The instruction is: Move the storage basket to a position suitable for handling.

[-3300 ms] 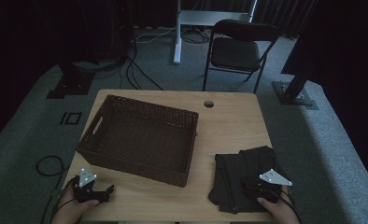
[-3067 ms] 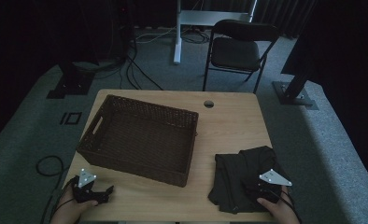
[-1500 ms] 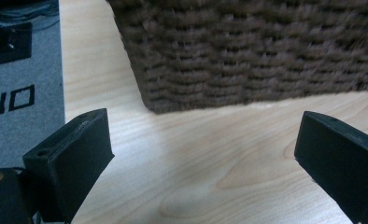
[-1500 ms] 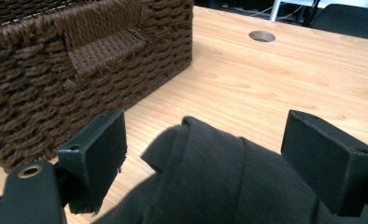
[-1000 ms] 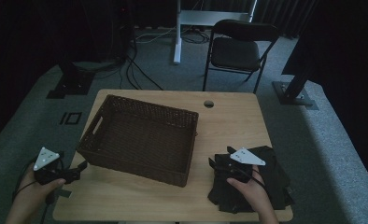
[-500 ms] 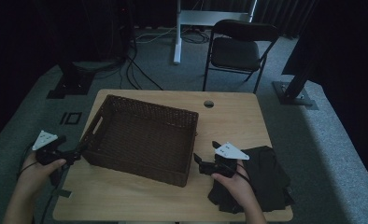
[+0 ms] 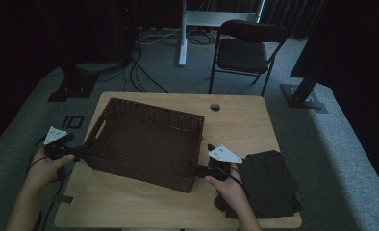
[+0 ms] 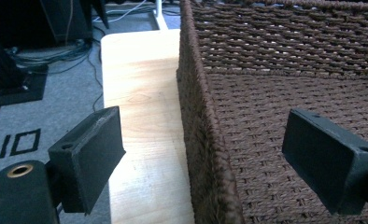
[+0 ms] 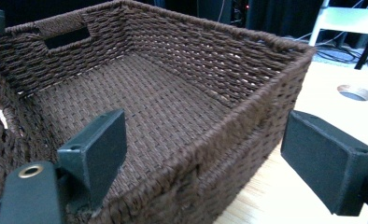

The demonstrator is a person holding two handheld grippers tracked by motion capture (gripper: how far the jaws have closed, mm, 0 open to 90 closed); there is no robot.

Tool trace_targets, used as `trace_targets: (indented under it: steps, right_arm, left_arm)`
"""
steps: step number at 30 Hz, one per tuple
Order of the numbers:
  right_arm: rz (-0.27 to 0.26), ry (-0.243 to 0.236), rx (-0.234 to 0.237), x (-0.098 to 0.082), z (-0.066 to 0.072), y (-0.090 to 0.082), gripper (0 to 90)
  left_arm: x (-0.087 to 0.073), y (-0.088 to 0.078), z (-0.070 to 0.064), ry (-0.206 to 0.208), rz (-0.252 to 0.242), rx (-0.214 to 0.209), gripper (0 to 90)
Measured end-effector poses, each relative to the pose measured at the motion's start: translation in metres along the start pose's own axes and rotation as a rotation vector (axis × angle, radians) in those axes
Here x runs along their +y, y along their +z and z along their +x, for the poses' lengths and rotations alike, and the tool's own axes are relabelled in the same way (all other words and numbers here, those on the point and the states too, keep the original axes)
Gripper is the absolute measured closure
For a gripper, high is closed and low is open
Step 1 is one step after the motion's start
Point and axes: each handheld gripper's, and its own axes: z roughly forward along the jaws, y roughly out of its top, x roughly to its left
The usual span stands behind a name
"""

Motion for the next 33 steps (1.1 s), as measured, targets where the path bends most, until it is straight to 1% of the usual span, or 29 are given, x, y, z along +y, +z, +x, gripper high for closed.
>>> trace_targets:
  steps: [1,2,3,6,7,8,9,10,11,13,15,16,17,18,19,20,21,22,23,24,25,26,28,30,33]
  right_arm:
    - [0.000,0.000,0.000,0.000,0.000,0.000,13.9]
    - [0.004,0.002,0.003,-0.001,0.001,0.002,13.9]
    - [0.010,0.003,0.001,-0.002,0.003,0.006,13.9]
    - [0.019,0.004,-0.005,-0.005,0.005,0.010,14.0]
    - [0.019,0.000,-0.012,-0.006,0.006,0.011,14.2]
    - [0.022,0.003,-0.017,-0.006,0.006,0.012,14.2]
    - [0.025,0.008,-0.019,-0.007,0.007,0.012,14.6]
    - [0.028,0.012,-0.021,-0.008,0.007,0.013,18.6]
    - [0.027,0.013,-0.017,-0.008,0.007,0.013,22.8]
    - [0.023,0.023,-0.020,-0.009,0.008,0.013,23.9]
    - [0.035,0.015,-0.019,-0.009,0.008,0.015,25.1]
    - [0.039,0.012,-0.021,-0.010,0.009,0.016,25.2]
    - [0.042,0.012,-0.022,-0.010,0.010,0.016,26.1]
    - [0.043,0.011,-0.019,-0.011,0.010,0.017,29.1]
    - [0.055,0.027,-0.007,-0.011,0.010,0.017,31.5]
    - [0.062,0.038,-0.001,-0.011,0.010,0.018,31.4]
    - [0.065,0.039,-0.003,-0.011,0.011,0.018,31.4]
    - [0.067,0.043,-0.005,-0.011,0.011,0.018,33.0]
    - [0.073,0.049,-0.006,-0.011,0.012,0.018,34.1]
    - [0.074,0.048,-0.011,-0.011,0.013,0.017,35.1]
    - [0.075,0.053,-0.017,-0.011,0.013,0.017,37.6]
    - [0.075,0.053,-0.017,-0.011,0.013,0.017,37.6]
    - [0.079,0.064,-0.042,-0.010,0.016,0.016,40.9]
    - [0.080,0.074,-0.058,-0.010,0.016,0.016,45.1]
    - [0.090,0.081,-0.097,-0.009,0.018,0.016,49.0]
  left_arm:
    - [0.000,0.002,0.000,-0.003,0.002,-0.005,14.2]
    - [-0.002,0.004,0.000,0.020,0.005,0.008,16.8]
    - [-0.002,0.005,0.000,0.023,0.007,0.014,20.4]
    - [-0.005,0.008,0.000,0.011,0.008,0.016,25.8]
    - [-0.006,0.009,0.000,0.006,0.016,0.014,30.3]
    - [-0.007,0.010,-0.001,-0.004,0.010,0.012,34.1]
    - [-0.008,0.010,-0.001,-0.005,-0.002,0.008,37.9]
    - [-0.009,0.011,-0.001,-0.008,-0.013,0.012,45.3]
    - [-0.010,0.012,-0.001,-0.016,-0.010,0.020,48.2]
    - [-0.010,0.013,-0.002,-0.031,-0.014,0.020,54.0]
    - [-0.010,0.013,-0.002,-0.038,-0.014,0.033,56.6]
    - [-0.010,0.013,-0.002,-0.044,-0.013,0.029,58.6]
    - [-0.010,0.014,-0.003,-0.037,-0.007,0.033,60.9]
    - [-0.010,0.014,-0.004,-0.030,0.006,0.034,61.2]
    - [-0.010,0.014,-0.005,-0.024,0.015,0.029,63.5]
    - [-0.010,0.014,-0.005,-0.021,0.019,0.033,65.5]
    - [-0.010,0.014,-0.006,-0.020,0.033,0.030,67.3]
    - [-0.010,0.015,-0.007,-0.019,0.044,0.020,71.5]
    - [-0.010,0.015,-0.009,-0.009,0.055,0.027,72.8]
    - [-0.010,0.015,-0.010,-0.010,0.070,0.029,74.2]
    - [-0.010,0.015,-0.011,-0.011,0.071,0.019,77.0]
    - [-0.010,0.015,-0.011,-0.011,0.071,0.019,79.2]
    - [-0.010,0.014,-0.013,-0.002,0.080,0.032,79.9]
    - [-0.011,0.013,-0.015,-0.024,0.075,0.034,80.7]
    - [-0.013,0.012,-0.018,-0.033,0.067,0.046,81.2]
